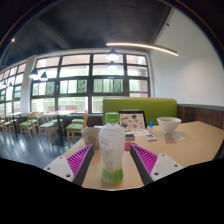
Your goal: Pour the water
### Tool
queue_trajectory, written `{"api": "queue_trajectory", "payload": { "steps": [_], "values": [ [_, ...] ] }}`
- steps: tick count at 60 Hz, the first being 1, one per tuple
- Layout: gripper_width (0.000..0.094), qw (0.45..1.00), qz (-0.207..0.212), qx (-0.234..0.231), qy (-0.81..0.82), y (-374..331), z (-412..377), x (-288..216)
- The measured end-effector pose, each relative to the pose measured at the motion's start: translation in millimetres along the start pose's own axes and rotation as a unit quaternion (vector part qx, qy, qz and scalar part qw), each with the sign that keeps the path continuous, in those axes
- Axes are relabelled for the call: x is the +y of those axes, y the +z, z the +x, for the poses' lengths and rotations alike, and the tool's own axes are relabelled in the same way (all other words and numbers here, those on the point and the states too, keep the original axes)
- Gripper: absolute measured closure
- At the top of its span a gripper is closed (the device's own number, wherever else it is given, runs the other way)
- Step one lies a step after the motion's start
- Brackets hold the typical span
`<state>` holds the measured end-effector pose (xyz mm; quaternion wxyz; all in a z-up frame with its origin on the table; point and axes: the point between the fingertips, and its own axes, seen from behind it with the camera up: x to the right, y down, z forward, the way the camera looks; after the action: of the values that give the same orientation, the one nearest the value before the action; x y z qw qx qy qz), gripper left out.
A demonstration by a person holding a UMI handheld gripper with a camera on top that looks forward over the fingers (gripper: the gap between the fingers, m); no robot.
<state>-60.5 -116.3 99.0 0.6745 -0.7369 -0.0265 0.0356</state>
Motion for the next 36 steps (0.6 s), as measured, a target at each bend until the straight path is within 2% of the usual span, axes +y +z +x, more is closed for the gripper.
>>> {"api": "queue_trajectory", "payload": {
  "steps": [5, 8, 11, 15, 19, 27, 30, 31, 36],
  "values": [
    [0.0115, 0.999, 0.022, 0.033, -0.004, 23.4, 9.7, -10.7],
    [0.0172, 0.999, 0.027, 0.041, -0.011, 47.2, 17.0, -8.3],
    [0.048, 0.999, 0.02, 0.039, -0.012, 64.7, 16.4, -1.4],
    [0.0488, 0.998, 0.028, 0.058, -0.016, 59.7, 18.2, -3.3],
    [0.0506, 0.998, 0.031, 0.057, -0.003, 61.2, 17.1, -3.4],
    [0.06, 0.999, 0.021, 0.039, -0.001, 60.4, 15.4, -2.7],
    [0.06, 0.999, 0.025, 0.03, -0.004, 61.4, 10.9, -2.7],
    [0.0634, 0.999, 0.026, 0.027, -0.006, 61.6, 10.5, -2.7],
    [0.0635, 1.0, 0.02, 0.012, -0.018, 63.1, 12.4, -3.6]
  ]
}}
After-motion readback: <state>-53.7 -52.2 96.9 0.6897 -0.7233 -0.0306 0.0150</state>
